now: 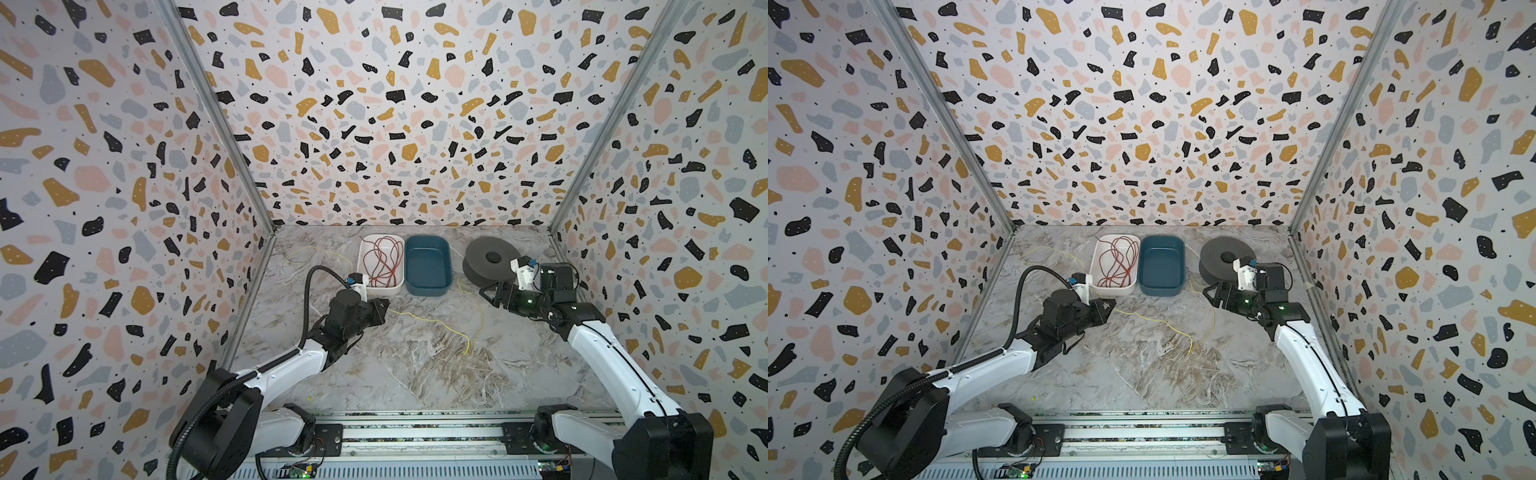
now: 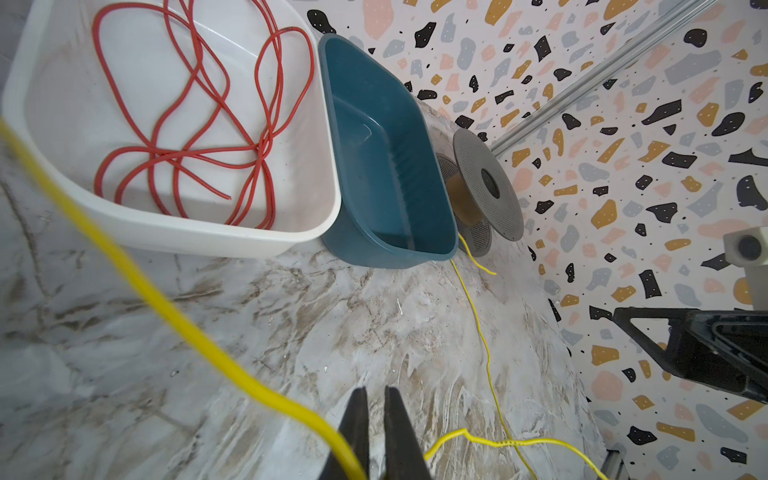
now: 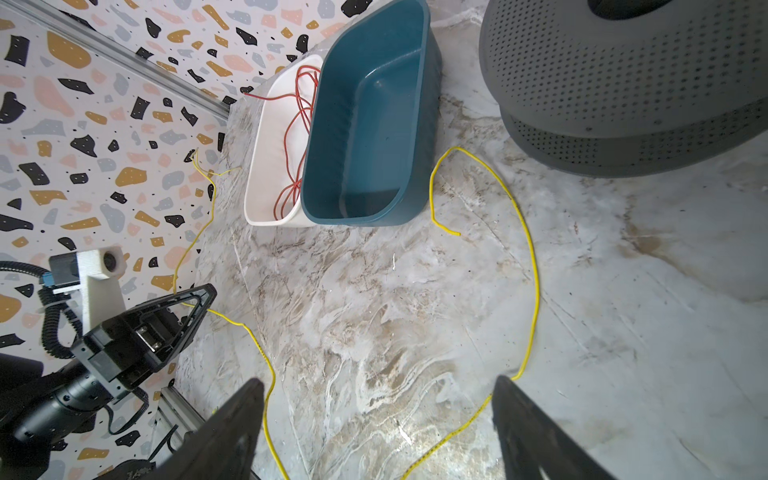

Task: Wrap the cables

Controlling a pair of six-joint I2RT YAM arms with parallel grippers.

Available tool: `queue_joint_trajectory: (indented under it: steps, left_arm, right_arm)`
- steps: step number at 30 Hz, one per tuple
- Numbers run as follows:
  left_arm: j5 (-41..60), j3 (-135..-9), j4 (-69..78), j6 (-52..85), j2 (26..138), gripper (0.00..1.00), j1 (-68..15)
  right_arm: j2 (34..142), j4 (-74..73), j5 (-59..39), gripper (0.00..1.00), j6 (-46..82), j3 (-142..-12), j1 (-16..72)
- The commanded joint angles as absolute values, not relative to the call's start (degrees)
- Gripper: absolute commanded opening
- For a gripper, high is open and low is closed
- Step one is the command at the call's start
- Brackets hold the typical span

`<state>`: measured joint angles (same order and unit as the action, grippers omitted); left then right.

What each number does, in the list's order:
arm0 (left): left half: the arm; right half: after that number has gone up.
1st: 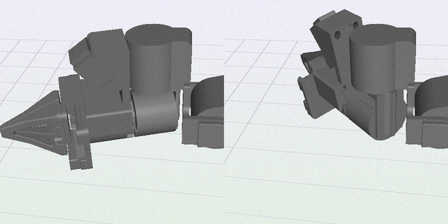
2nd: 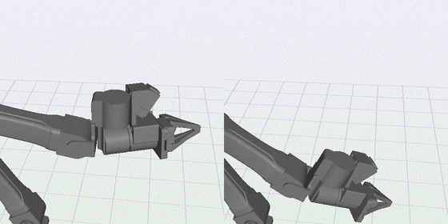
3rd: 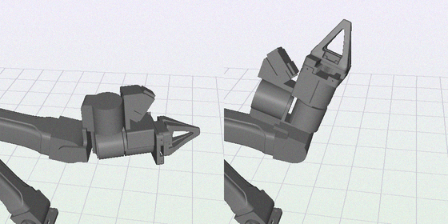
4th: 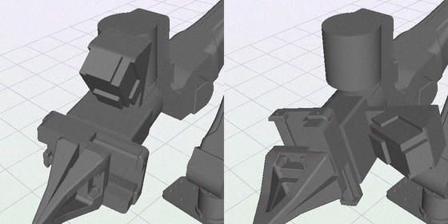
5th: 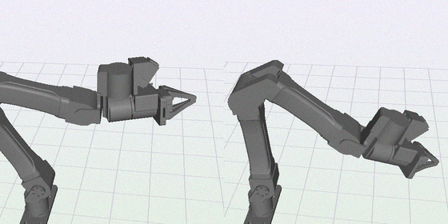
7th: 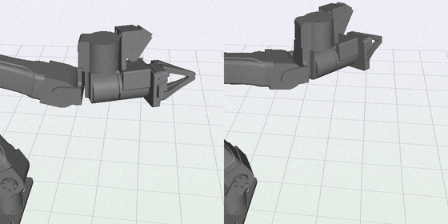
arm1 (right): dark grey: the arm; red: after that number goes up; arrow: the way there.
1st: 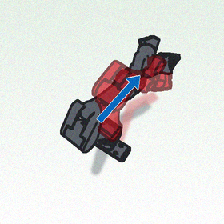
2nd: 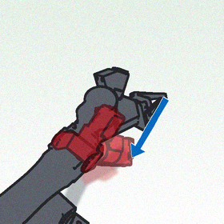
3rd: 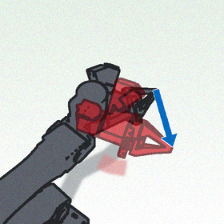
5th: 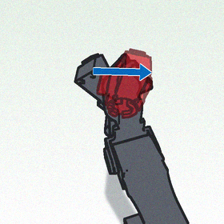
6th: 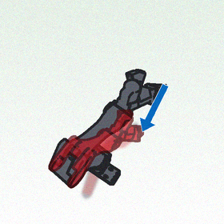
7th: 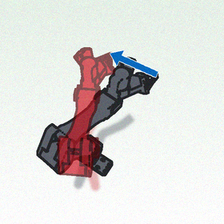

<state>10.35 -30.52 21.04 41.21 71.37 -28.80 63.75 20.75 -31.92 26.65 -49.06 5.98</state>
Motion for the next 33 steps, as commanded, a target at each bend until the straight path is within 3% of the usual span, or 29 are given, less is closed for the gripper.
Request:
queue_joint_trajectory:
  steps: [1, 6, 12, 21, 33]
  left_arm:
    - [9.1, -30.8, 23.3, 40.4, 72.6, 0.17, -29.1]
    - [9.2, -30.8, 23.6, 40.8, 74.0, 0.2, -29.1]
    - [7.7, -32.1, 18.1, 40.0, 73.3, 0.55, -29.1]
    - [5.5, -36.1, 5.4, 38.2, 71.1, 0.81, -29.1]
    - [5.9, -43.1, -4.9, 35.9, 70.8, 0.84, -29.0]
  right_arm:
    - [63.1, 19.0, -32.5, 0.86, 27.0, -49.3, 5.6]
    - [63.2, 18.5, -32.6, 0.86, 27.2, -48.9, 4.5]
    - [63.9, 15.5, -34.0, 0.86, 29.0, -48.0, 1.7]
    - [70.0, 3.8, -35.5, 0.86, 35.3, -44.4, -4.7]
    - [83.7, -14.7, -34.7, 0.83, 43.3, -41.4, -11.2]
